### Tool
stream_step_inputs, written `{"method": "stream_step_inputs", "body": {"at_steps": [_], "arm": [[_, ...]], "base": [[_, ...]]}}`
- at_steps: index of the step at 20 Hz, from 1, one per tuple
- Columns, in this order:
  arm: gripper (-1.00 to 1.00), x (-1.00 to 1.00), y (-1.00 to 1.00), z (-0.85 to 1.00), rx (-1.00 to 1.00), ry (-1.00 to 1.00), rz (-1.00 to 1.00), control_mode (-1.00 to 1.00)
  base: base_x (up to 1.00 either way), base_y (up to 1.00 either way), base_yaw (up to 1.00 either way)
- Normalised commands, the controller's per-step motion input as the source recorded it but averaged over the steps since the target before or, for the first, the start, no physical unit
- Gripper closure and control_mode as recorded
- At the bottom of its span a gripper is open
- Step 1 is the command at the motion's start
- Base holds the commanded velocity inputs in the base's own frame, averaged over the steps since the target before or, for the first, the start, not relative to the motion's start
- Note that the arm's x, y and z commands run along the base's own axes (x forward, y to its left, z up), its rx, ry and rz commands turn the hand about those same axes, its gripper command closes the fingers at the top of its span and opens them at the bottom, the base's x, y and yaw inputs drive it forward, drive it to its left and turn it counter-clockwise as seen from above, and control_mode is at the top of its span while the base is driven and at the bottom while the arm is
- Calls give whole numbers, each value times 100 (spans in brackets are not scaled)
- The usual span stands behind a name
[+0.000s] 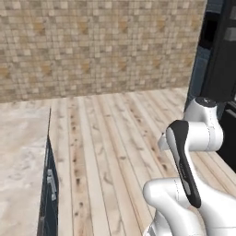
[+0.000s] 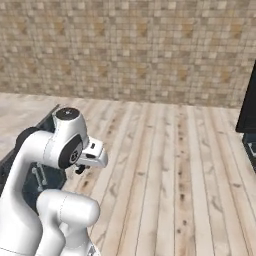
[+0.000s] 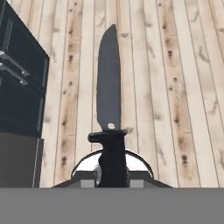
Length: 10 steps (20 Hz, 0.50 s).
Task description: Retrieve the butter from the fridge and place it on a plate on the dining table. Then retrieve the butter knife by the fridge and place it near the plate.
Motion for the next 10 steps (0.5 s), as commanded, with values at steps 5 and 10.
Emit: {"method": "stream_step_inputs", "body": {"at_steps": [5, 10], "arm": [[100, 0, 0, 0, 0, 0, 0, 100], [100, 0, 0, 0, 0, 0, 0, 100]], "base": [[100, 1, 1], [100, -15, 12]]}}
